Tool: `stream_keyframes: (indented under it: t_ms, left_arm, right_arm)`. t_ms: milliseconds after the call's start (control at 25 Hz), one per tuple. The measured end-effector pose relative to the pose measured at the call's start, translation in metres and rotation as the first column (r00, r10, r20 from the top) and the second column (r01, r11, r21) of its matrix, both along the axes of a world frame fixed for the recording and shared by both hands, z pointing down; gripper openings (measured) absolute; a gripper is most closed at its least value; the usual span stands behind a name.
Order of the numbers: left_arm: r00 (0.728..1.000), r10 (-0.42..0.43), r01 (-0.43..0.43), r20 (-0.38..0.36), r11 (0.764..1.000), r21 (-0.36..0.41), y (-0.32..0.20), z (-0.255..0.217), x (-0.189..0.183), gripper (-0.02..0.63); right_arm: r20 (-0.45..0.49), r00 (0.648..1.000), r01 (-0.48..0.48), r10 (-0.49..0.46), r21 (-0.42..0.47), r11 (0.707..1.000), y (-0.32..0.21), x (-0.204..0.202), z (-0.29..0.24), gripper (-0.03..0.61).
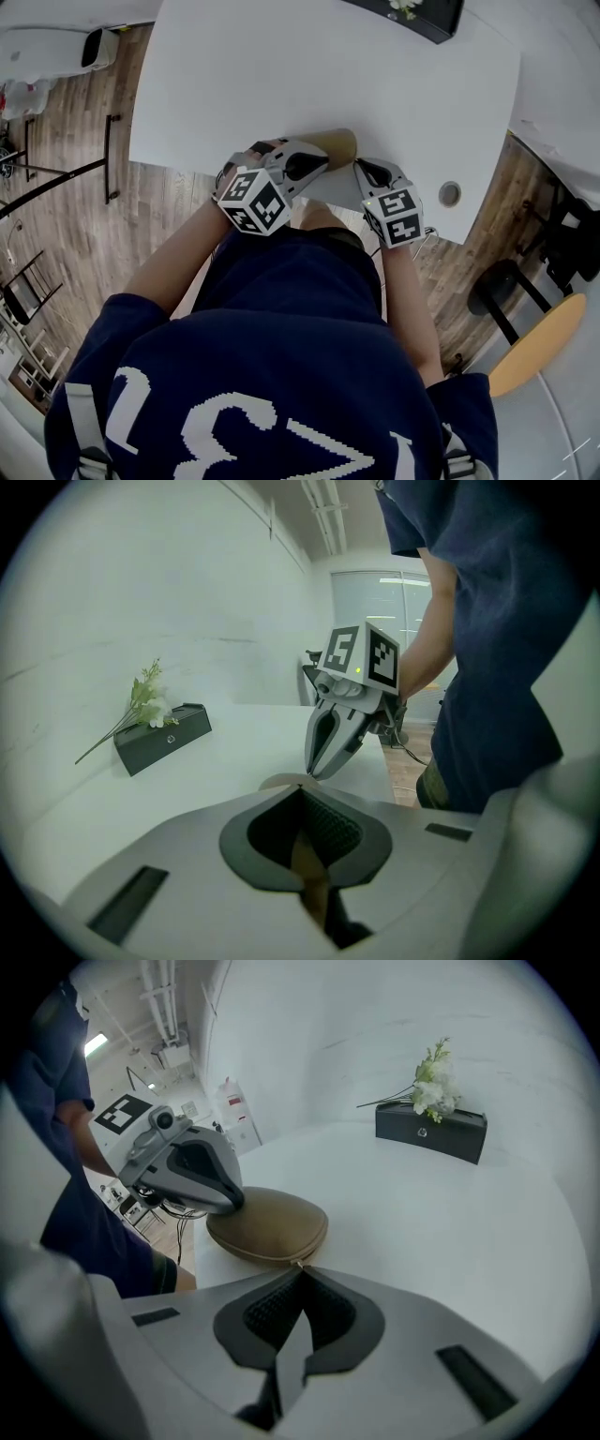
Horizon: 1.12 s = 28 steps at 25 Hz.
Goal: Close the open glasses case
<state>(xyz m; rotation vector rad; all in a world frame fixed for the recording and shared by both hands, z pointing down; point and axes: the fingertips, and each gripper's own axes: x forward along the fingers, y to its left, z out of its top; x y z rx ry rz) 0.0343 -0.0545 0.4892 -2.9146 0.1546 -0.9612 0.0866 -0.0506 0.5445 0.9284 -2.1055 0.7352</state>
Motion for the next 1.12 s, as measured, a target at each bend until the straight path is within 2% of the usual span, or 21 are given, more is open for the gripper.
stream_keyframes:
  t_ms: [120, 240, 440, 560, 600, 680, 760, 800, 880, 960, 1040, 1120]
  left_arm:
    - [1.000, 0.006, -0.006, 0.000, 1.000, -0.003, 0.001, 0.000, 0.000, 0.012]
    - [1.000, 0.021, -0.021, -0.002, 1.000, -0.017, 0.001, 0.000, 0.000, 0.012]
    - [0.999, 0.038, -0.038, 0.010, 0.999, -0.029, 0.001, 0.002, 0.000, 0.012]
    - [0.999, 0.047, -0.046, 0.011, 0.998, -0.045, 0.002, 0.002, 0.000, 0.012]
    - [0.999, 0.040, -0.040, 0.001, 0.998, -0.057, 0.002, 0.001, -0.001, 0.012]
    - [0.999, 0.002, -0.005, -0.036, 0.996, -0.092, -0.002, -0.003, -0.004, 0.012]
    - [0.995, -0.069, 0.061, -0.072, 0.991, -0.116, -0.014, -0.012, -0.012, 0.012]
    - [0.989, -0.113, 0.102, -0.093, 0.988, -0.115, -0.023, -0.019, -0.017, 0.012]
    - [0.965, -0.206, 0.189, -0.161, 0.975, -0.114, -0.043, -0.041, -0.027, 0.012]
    - [0.924, -0.292, 0.268, -0.245, 0.955, -0.129, -0.064, -0.069, -0.037, 0.012]
    - [0.875, -0.364, 0.342, -0.319, 0.931, -0.125, -0.085, -0.100, -0.047, 0.012]
    - [0.822, -0.443, 0.437, -0.358, 0.894, -0.102, -0.108, -0.126, -0.060, 0.012]
  right_arm:
    - [-0.029, 0.999, 0.032, -0.032, 0.014, 0.999, -0.013, 0.006, 0.003, 0.020]
    - [-0.068, 0.989, 0.131, -0.129, 0.030, 0.991, -0.031, 0.007, 0.007, 0.020]
    - [-0.124, 0.934, 0.341, -0.335, 0.031, 0.940, -0.056, 0.001, 0.013, 0.020]
    - [-0.110, 0.924, 0.370, -0.366, 0.014, 0.929, -0.058, 0.001, 0.011, 0.023]
    - [-0.090, 0.935, 0.345, -0.342, 0.020, 0.938, -0.059, 0.002, 0.009, 0.025]
    - [-0.035, 0.972, 0.233, -0.231, 0.068, 0.970, -0.066, 0.010, -0.004, 0.047]
    - [0.066, 0.995, 0.059, -0.069, 0.151, 0.987, -0.079, 0.022, -0.033, 0.045]
    - [0.135, 0.991, -0.033, 0.007, 0.193, 0.981, -0.085, 0.029, -0.053, 0.046]
    - [0.274, 0.955, -0.191, 0.112, 0.278, 0.941, -0.095, 0.043, -0.097, 0.034]
    - [0.361, 0.920, -0.292, 0.152, 0.372, 0.881, -0.100, 0.054, -0.142, 0.026]
    - [0.391, 0.906, -0.346, 0.163, 0.459, 0.818, -0.103, 0.063, -0.182, 0.026]
    - [0.398, 0.902, -0.376, 0.168, 0.531, 0.759, -0.105, 0.068, -0.218, 0.028]
